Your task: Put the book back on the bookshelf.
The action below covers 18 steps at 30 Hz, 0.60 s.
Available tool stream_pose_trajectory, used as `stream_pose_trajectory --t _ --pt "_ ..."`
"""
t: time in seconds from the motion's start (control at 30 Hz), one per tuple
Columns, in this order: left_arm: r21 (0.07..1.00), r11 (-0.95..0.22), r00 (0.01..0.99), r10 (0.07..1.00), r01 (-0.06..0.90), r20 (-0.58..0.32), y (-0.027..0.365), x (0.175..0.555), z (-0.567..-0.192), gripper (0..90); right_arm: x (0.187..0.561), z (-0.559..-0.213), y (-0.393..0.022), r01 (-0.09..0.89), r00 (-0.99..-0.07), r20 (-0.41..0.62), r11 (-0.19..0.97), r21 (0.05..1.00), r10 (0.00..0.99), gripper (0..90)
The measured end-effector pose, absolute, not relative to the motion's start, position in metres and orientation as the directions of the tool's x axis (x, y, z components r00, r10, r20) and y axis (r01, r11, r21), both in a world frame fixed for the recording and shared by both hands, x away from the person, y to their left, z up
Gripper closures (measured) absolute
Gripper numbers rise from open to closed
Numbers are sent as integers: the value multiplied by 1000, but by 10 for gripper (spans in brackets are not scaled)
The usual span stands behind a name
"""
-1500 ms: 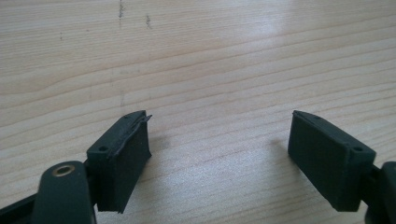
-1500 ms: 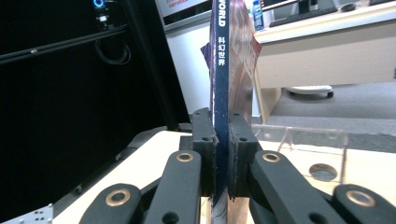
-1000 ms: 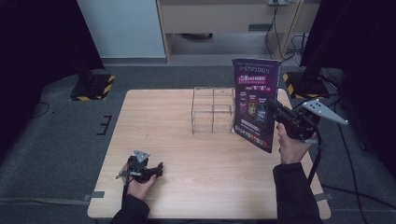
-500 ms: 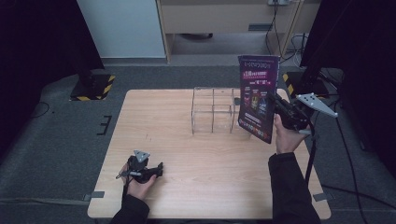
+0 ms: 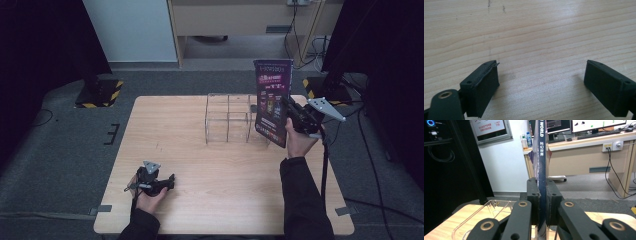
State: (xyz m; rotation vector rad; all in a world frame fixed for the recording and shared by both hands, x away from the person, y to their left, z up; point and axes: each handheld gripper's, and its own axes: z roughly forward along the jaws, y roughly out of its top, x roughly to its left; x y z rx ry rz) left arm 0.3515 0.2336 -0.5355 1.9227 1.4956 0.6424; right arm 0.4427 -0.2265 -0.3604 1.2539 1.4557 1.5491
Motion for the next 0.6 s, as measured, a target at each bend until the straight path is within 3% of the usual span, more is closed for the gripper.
stream_pose_trajectory --t 0.6 --pt "720 -172 242 970 673 5 233 351 -536 115 456 -386 -215 125 -293 156 -123 984 943 846"
